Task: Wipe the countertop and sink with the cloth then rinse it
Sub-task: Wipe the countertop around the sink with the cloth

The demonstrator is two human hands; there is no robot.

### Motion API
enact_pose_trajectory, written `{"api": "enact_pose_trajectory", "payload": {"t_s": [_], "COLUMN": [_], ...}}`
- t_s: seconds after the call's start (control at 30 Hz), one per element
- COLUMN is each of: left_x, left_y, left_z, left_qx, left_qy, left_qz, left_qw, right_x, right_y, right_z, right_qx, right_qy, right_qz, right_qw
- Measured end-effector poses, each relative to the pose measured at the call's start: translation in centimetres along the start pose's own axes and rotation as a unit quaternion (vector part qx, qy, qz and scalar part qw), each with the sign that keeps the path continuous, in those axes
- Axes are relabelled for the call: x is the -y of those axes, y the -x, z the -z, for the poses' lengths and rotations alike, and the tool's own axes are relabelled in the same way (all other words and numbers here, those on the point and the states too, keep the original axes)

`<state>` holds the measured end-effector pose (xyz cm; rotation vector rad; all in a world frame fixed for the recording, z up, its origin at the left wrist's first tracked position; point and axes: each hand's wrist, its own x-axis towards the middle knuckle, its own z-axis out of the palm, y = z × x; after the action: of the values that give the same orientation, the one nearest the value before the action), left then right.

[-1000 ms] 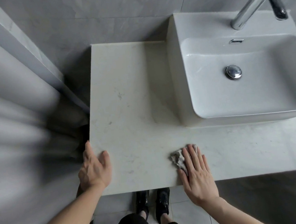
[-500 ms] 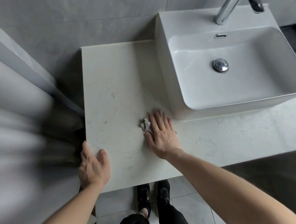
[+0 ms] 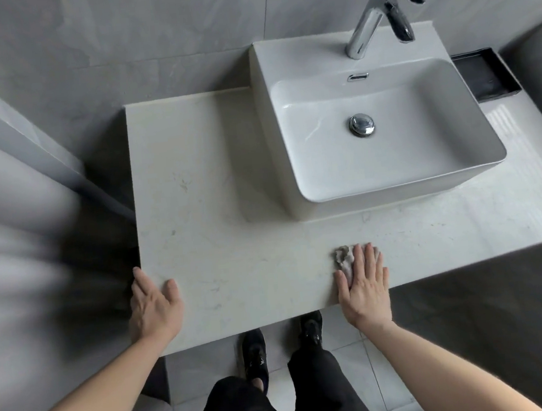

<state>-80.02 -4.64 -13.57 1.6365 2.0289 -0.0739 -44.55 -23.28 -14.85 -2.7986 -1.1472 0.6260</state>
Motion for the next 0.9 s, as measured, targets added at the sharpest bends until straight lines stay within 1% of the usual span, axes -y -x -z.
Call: {"api": "enact_pose_trajectory", "payload": {"t_s": [0.07,0.13,0.2,0.27,0.3,0.33,0.4,0.5,0.57,0.63,0.7,0.77,0.83,0.9], "left_x": [-0.1,-0.1,-0.3,-0.7,-1.0,-1.2,-1.7,-2.5,-3.5,-4.8,-5.8,-6.3,-6.6,-7.2], "left_y": [0.2,0.6,1.4,2.2,2.4,2.6,2.7,2.8,3.3,4.0,4.7,4.8,4.9,4.6], "left_z": [-0.1,-0.5,-1.2,-1.8,-1.9,-2.0,-1.8,-1.2,-0.9,-0.8,-1.0,-1.1,-0.8,-0.2], "left_qx": [0.005,0.004,0.017,0.027,0.028,0.027,0.024,0.041,0.051,0.055,0.064,0.072,0.075,0.065], "left_qy": [-0.015,-0.06,-0.104,-0.124,-0.13,-0.137,-0.147,-0.164,-0.187,-0.199,-0.195,-0.172,-0.163,-0.154], "left_qz": [-0.008,-0.043,-0.07,-0.066,-0.06,-0.055,-0.046,-0.043,-0.044,-0.041,-0.028,-0.015,-0.009,-0.007], "left_qw": [1.0,0.997,0.992,0.99,0.989,0.989,0.988,0.985,0.98,0.978,0.978,0.982,0.984,0.986], "right_x": [-1.4,-1.9,-1.3,0.0,0.7,1.5,3.1,4.1,3.2,1.4,-0.7,-1.9,-1.6,0.3], "right_y": [-0.8,-1.4,-1.6,-1.2,-0.8,-0.1,1.0,1.2,0.0,-1.8,-3.7,-5.1,-5.7,-5.9], "right_z": [0.6,1.2,1.3,1.1,0.8,0.3,-0.6,-0.5,0.7,1.9,3.4,5.2,6.9,8.6], "right_qx": [-0.014,-0.012,-0.012,-0.011,-0.011,-0.01,0.012,0.082,0.107,0.127,0.137,0.138,0.147,0.156], "right_qy": [-0.028,-0.058,-0.077,-0.082,-0.074,-0.066,-0.055,-0.029,-0.028,-0.029,-0.032,-0.045,-0.065,-0.105], "right_qz": [-0.054,-0.102,-0.124,-0.113,-0.082,-0.033,0.088,0.244,0.316,0.37,0.386,0.372,0.349,0.313], "right_qw": [0.998,0.993,0.989,0.99,0.994,0.997,0.994,0.966,0.942,0.92,0.912,0.917,0.923,0.931]}}
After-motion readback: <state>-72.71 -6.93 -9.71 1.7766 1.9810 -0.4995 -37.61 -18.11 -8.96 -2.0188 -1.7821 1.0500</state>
